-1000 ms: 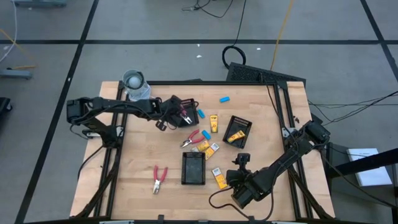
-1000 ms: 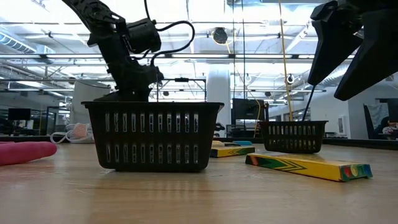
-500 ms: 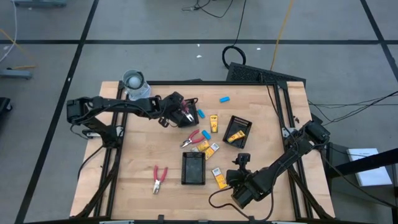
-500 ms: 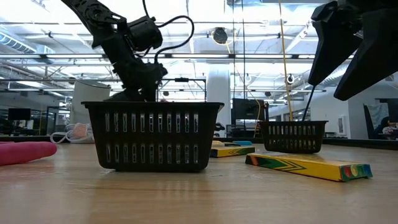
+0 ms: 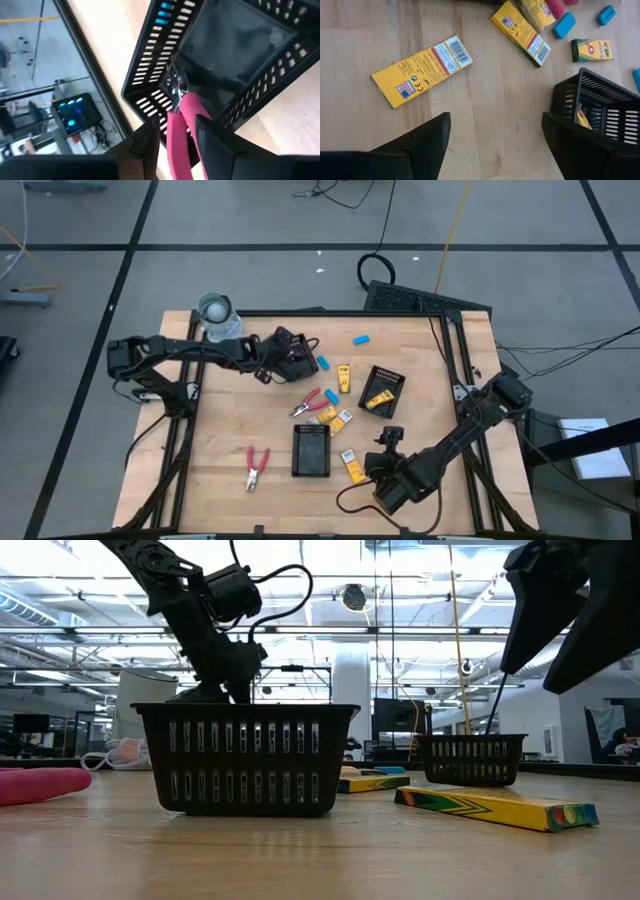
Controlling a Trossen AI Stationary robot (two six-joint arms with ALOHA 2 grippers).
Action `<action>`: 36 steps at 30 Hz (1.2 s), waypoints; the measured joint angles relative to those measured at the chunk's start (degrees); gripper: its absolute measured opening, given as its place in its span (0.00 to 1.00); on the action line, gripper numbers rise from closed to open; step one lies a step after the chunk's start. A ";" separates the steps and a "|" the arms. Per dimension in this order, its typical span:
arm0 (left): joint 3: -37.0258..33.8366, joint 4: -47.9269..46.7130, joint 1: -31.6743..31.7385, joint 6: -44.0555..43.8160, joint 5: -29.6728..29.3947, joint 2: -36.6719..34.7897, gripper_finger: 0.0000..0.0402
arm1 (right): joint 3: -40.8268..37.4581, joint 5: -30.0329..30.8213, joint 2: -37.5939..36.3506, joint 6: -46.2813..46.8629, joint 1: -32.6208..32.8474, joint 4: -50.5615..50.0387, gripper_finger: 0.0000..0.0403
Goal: Pick & Place School Supplies
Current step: Put the pink puncher into the top right black basket
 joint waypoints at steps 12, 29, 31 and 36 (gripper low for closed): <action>1.63 -8.02 -0.80 -10.84 -10.71 -0.17 0.33 | -0.02 0.13 -0.91 0.84 -0.02 -0.04 0.76; 13.70 -25.92 -2.94 -32.04 4.25 -0.23 0.33 | -0.02 -0.07 -0.91 1.68 -0.02 -0.07 0.76; 13.70 -27.08 -2.43 -32.93 5.30 0.43 0.33 | -0.02 -0.09 -0.91 1.69 -0.02 -0.07 0.76; 13.68 -27.46 -0.60 -32.36 3.27 3.20 0.33 | -0.02 -0.14 -0.91 1.63 -0.02 -0.04 0.76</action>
